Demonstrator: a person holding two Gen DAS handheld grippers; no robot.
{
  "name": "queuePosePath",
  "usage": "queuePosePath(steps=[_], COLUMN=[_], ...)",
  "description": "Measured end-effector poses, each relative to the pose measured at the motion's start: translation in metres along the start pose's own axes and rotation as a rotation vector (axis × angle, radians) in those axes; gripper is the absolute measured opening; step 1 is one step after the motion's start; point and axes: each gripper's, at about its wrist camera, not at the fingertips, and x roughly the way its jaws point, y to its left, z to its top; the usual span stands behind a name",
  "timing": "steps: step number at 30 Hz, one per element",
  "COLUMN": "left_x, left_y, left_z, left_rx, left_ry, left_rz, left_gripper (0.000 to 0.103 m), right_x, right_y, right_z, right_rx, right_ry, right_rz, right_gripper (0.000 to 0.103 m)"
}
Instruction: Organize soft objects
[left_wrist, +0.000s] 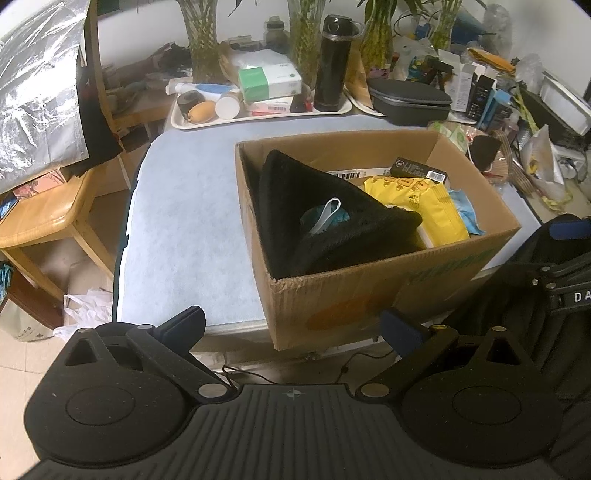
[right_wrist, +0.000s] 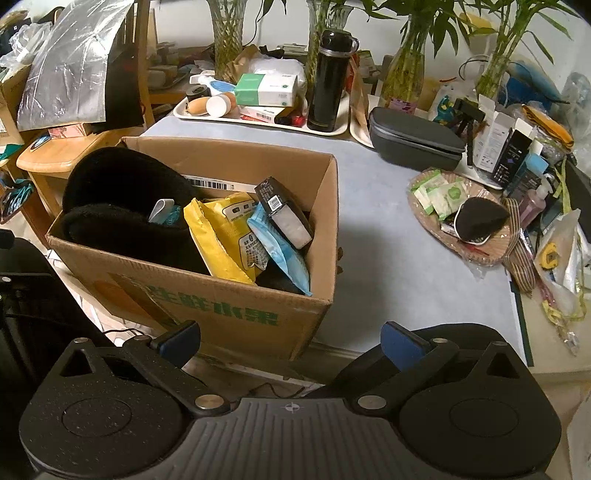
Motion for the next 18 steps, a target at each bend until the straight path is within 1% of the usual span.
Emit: queuePosePath(steps=[18], left_x=[-0.0029], left_y=[0.0038], left_z=[0.0046], left_rx=[-0.007], left_ry=[-0.009], left_rz=[0.006], left_gripper=[0.103], right_x=[-0.0026], right_y=[-0.0043], right_z=[0.0023], right_rx=[0.007], right_ry=[-0.004], right_rz=[-0.003], right_gripper=[0.103])
